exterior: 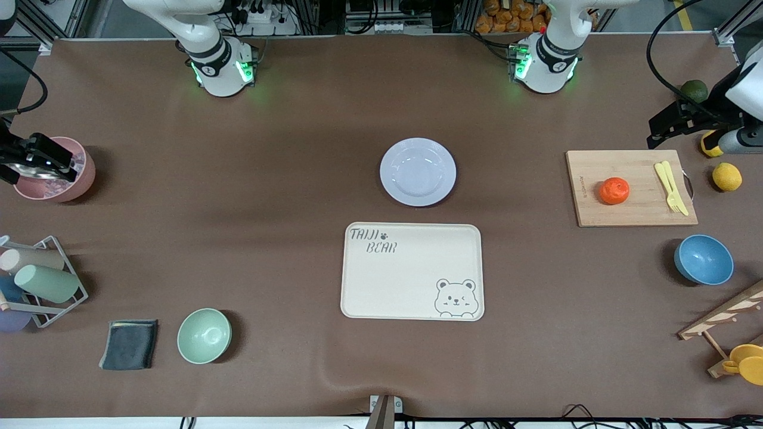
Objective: Place orange and plate with both arms
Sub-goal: 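Lower the left gripper onto the orange while the right gripper reaches toward the plate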
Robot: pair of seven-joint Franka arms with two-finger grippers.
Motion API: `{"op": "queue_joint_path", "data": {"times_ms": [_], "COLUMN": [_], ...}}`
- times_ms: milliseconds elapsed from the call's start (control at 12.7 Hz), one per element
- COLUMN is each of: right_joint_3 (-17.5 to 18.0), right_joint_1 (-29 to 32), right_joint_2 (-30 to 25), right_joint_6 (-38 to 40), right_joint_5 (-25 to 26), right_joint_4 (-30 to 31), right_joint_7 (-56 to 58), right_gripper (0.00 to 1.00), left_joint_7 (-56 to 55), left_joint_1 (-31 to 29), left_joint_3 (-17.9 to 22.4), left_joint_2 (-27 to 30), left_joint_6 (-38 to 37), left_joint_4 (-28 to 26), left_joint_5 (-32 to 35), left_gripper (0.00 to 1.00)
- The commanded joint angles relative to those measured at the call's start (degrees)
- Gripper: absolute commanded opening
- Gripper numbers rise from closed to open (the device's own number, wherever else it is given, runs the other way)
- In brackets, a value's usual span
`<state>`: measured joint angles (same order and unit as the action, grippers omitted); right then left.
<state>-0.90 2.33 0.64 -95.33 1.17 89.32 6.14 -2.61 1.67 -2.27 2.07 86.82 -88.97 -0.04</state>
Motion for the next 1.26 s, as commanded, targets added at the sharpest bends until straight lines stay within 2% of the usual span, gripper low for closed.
{"op": "queue_joint_path", "data": {"times_ms": [0,395,711,1026,1184], "right_joint_3": [0.0,0.0,0.1,0.1,0.1], "right_joint_1": [0.0,-0.1,-1.3,-1.3,-2.2], "right_joint_2": [0.5,0.6,0.6,3.6,3.6], "right_joint_6": [0.3,0.3,1.3,2.0,3.6], "right_joint_5": [0.1,0.1,0.2,0.3,0.3], "right_joint_4": [-0.9,-1.0,-0.9,-0.8,-0.8], "right_joint_7": [-1.1,-1.0,-0.5,-0.5,-0.5], "right_gripper": [1.0,1.0,1.0,1.0,1.0], "left_joint_7": [0.5,0.1,-2.0,-2.3,-2.3], "left_joint_1": [0.0,0.4,-0.5,-2.4,-3.9], "left_joint_3": [-0.1,-0.2,-1.9,-1.7,-1.9], "left_joint_2": [0.6,-0.5,-2.1,-3.8,-3.0], "left_joint_6": [-0.4,-0.5,-0.6,0.0,3.8], "left_joint_4": [-0.2,-0.1,-0.9,-6.2,-10.9], "left_joint_5": [-0.6,-0.2,3.0,3.1,3.1], "left_gripper": [1.0,1.0,1.0,1.0,1.0]}}
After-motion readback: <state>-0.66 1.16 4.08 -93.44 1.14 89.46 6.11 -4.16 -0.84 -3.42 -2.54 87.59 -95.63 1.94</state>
